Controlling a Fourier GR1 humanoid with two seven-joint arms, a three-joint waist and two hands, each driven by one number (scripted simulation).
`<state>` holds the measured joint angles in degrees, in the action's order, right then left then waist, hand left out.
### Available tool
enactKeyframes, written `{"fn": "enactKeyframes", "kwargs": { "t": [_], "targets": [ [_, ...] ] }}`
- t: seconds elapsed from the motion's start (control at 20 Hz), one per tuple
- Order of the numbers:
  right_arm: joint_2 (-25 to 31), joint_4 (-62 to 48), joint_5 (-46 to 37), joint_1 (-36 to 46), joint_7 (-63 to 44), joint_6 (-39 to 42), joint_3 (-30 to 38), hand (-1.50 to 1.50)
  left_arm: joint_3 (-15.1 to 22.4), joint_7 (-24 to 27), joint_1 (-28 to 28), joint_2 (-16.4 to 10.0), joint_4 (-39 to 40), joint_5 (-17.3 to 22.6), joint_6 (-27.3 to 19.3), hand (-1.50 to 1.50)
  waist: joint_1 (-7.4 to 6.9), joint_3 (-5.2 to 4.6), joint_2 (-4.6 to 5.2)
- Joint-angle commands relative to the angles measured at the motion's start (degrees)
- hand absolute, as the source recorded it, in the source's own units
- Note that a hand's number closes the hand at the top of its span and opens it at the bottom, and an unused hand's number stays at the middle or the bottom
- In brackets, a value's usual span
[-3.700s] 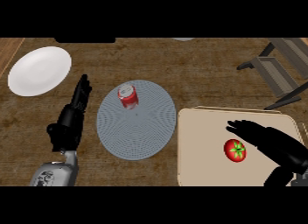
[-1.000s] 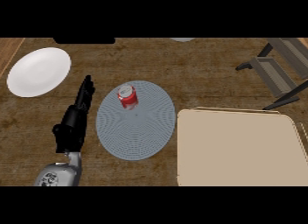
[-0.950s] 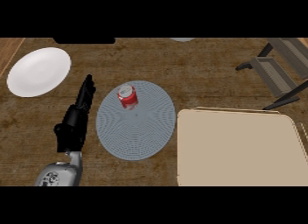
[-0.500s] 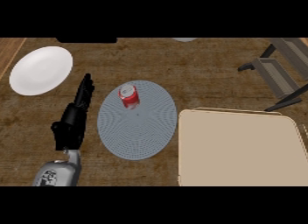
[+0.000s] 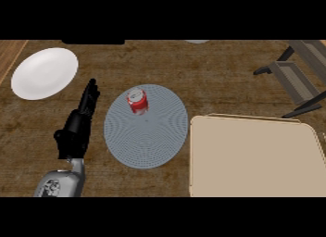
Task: Pick the tomato from the tray and place it in the tiered basket
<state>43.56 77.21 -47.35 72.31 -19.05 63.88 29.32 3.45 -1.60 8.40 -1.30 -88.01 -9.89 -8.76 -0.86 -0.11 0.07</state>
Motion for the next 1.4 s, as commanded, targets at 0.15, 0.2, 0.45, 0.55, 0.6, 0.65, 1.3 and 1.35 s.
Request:
{"fn": "enactKeyframes", "kwargs": {
  "t": [0.15,0.2,0.45,0.55,0.6,0.65,1.3,1.35],
  "targets": [
    [2.52,-10.47,-4.04,-0.59,5.61,-13.23,-7.61,1.5,-1.21,1.61,0.85,-1.15,0.6,0.82,1.17,0.0,-0.18,0.07,0.31],
    [5.59,-13.47,-3.82,2.38,6.58,-11.29,-7.87,1.5,0.87,-1.28,-0.45,0.08,-2.57,-0.16,0.5,0.0,-0.27,0.07,0.16],
    [6.3,-21.27,-8.12,-0.05,14.58,-22.25,-12.86,1.5,-0.22,-1.43,0.77,-0.49,-0.93,0.67,1.32,0.0,-0.45,0.08,0.32],
    [8.57,-25.37,-9.33,0.95,17.21,-23.4,-13.79,1.5,-1.49,1.32,0.85,-1.13,0.73,1.3,1.62,0.0,-0.45,0.06,0.42],
    [8.79,-26.74,-9.7,0.73,19.23,-25.37,-14.24,1.5,-0.12,-1.46,1.88,-0.37,-0.59,0.23,1.1,0.0,-0.41,0.09,0.37],
    [8.01,-26.93,-9.37,-0.86,18.87,-25.0,-13.89,1.5,0.11,-2.57,1.25,0.05,-2.23,0.03,0.47,0.0,-0.16,0.1,0.19],
    [4.87,-43.21,1.02,6.83,6.08,-33.5,4.72,-1.5,-0.42,0.61,-1.58,-0.43,-1.62,0.89,1.2,0.0,-0.79,0.1,0.3],
    [7.38,-44.21,2.25,7.55,5.8,-33.52,7.01,-1.5,-0.87,2.09,0.29,0.06,1.58,0.58,0.58,0.0,-0.27,0.1,0.49]
  ]
}}
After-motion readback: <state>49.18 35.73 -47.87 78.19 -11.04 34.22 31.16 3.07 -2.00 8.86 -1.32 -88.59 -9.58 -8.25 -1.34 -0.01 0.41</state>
